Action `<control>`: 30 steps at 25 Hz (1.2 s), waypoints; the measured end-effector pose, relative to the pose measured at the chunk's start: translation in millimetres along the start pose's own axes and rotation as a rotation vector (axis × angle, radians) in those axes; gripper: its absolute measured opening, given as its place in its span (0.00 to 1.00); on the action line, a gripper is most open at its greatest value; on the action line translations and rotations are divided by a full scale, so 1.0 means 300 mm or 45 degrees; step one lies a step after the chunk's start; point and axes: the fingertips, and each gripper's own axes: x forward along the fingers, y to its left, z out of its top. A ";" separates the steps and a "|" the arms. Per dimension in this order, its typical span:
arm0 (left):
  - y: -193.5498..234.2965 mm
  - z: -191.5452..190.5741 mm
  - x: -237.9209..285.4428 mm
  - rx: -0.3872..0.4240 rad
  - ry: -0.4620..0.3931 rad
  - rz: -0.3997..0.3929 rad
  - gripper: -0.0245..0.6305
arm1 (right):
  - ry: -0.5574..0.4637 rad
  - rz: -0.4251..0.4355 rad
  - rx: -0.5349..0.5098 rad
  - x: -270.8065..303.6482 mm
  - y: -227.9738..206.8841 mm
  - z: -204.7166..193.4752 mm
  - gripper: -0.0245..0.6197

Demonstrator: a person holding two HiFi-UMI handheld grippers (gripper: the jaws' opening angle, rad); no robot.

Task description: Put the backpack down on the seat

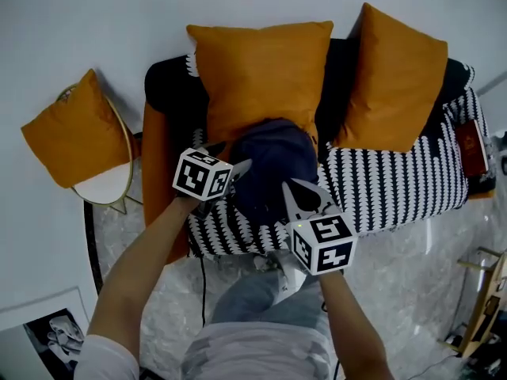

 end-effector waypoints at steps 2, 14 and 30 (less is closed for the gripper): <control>-0.019 0.016 -0.027 0.014 -0.010 0.010 0.52 | -0.005 0.005 -0.010 -0.015 0.008 0.017 0.04; -0.235 0.108 -0.224 0.047 -0.142 0.027 0.52 | -0.062 0.050 -0.074 -0.140 0.088 0.128 0.04; -0.497 0.233 -0.537 -0.176 -0.499 0.095 0.35 | -0.153 0.077 -0.154 -0.338 0.173 0.245 0.04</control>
